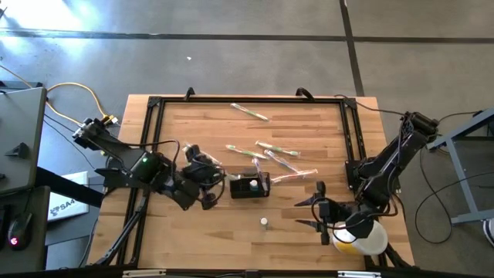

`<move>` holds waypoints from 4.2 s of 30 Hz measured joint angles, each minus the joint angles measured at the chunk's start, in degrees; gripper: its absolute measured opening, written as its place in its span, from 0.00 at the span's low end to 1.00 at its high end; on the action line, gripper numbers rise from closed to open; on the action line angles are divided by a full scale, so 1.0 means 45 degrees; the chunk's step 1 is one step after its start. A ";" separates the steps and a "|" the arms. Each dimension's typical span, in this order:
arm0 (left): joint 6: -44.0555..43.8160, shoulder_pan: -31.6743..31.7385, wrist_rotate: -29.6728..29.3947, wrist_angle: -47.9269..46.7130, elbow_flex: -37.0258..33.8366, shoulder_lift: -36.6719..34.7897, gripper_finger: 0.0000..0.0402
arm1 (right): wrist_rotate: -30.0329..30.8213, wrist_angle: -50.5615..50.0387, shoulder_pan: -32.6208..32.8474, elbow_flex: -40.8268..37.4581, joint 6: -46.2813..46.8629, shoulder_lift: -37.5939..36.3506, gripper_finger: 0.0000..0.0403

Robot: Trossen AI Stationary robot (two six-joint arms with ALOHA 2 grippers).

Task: Pick & Place toothbrushing station
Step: Put the green toothbrush into the wire organizer, then put the mouthwash into the wire organizer

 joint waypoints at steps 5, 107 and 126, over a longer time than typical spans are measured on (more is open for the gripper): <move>-0.0680 0.0309 0.0106 -0.0709 0.0031 -0.0028 0.09 | 0.0000 -0.0009 0.0000 0.0000 0.0016 0.0000 0.51; -0.2966 -0.3075 -0.0207 -0.2999 -0.0731 0.1394 0.53 | 0.0393 -0.4268 0.0235 0.7349 -0.0850 0.6116 0.31; -0.3770 -0.4491 -0.0353 -0.1982 -0.1814 0.1389 0.53 | -0.2612 -0.4438 -0.1071 0.7732 0.6500 0.9442 0.43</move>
